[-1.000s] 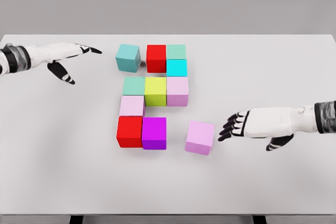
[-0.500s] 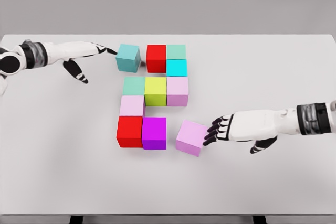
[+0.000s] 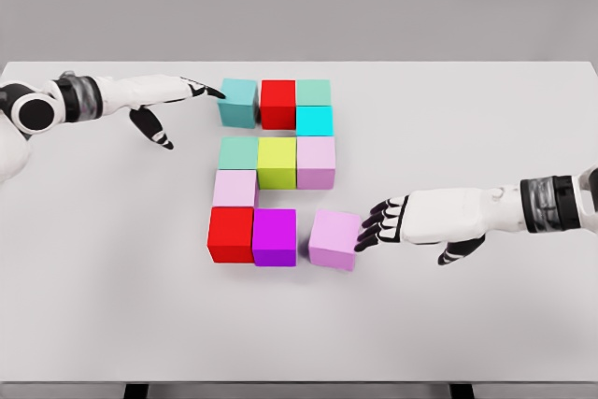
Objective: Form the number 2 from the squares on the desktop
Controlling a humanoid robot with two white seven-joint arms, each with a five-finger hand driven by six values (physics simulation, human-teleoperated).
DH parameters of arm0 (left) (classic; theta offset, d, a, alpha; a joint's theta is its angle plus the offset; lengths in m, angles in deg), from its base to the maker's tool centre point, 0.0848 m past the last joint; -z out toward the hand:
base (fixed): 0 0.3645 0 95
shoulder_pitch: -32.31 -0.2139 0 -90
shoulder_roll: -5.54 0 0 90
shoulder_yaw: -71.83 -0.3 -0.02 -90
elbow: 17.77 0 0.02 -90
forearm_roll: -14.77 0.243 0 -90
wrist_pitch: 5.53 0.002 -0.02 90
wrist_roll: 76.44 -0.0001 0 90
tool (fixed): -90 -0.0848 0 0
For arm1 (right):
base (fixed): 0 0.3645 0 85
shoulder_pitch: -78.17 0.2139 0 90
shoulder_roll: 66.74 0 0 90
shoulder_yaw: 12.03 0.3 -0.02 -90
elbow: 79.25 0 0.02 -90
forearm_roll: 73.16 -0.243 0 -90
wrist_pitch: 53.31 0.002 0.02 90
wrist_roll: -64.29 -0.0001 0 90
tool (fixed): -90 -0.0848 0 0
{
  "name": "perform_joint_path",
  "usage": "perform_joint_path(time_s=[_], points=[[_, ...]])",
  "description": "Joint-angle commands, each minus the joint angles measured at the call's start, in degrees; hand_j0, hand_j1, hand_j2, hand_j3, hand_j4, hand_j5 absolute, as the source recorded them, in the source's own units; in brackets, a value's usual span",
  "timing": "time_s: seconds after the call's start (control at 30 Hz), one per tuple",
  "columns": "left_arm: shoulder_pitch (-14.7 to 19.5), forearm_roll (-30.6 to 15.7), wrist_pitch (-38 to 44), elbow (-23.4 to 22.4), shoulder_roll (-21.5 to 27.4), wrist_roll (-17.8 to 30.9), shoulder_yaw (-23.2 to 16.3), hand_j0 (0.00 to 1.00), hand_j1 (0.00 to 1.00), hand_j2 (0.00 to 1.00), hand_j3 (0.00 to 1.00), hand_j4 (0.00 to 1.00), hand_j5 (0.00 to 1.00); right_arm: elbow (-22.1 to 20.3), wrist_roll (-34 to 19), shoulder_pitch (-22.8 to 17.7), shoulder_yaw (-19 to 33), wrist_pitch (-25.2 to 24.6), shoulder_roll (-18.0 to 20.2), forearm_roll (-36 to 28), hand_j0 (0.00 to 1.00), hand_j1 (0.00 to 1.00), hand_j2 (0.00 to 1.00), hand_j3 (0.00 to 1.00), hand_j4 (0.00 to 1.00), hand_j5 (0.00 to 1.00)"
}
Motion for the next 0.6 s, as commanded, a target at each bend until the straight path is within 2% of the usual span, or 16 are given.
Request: perform_joint_path(time_s=[0.0,0.23,0.37,0.57], points=[[0.0,-0.4,0.1,0.0,-0.3,0.0,0.1,1.0,1.0,1.0,1.0,1.0,1.0,0.1,0.0,0.0,0.0,-0.1,0.1,0.0,1.0,1.0,1.0,1.0,1.0,1.0],[0.0,-0.5,0.1,0.1,-0.4,0.0,0.1,1.0,1.0,1.0,1.0,1.0,1.0,0.7,0.0,0.0,0.0,-0.1,1.8,0.1,1.0,1.0,1.0,1.0,1.0,1.0],[0.0,-0.5,0.1,0.2,-0.8,0.0,0.1,1.0,1.0,1.0,1.0,1.0,1.0,3.0,0.0,0.4,0.6,-0.1,2.8,-0.1,1.0,1.0,1.0,1.0,1.0,1.0],[0.0,-0.5,0.1,0.1,-0.8,0.0,0.1,1.0,1.0,1.0,1.0,1.0,1.0,4.6,0.0,0.5,0.3,-0.1,0.6,1.3,1.0,1.0,1.0,1.0,1.0,1.0]])
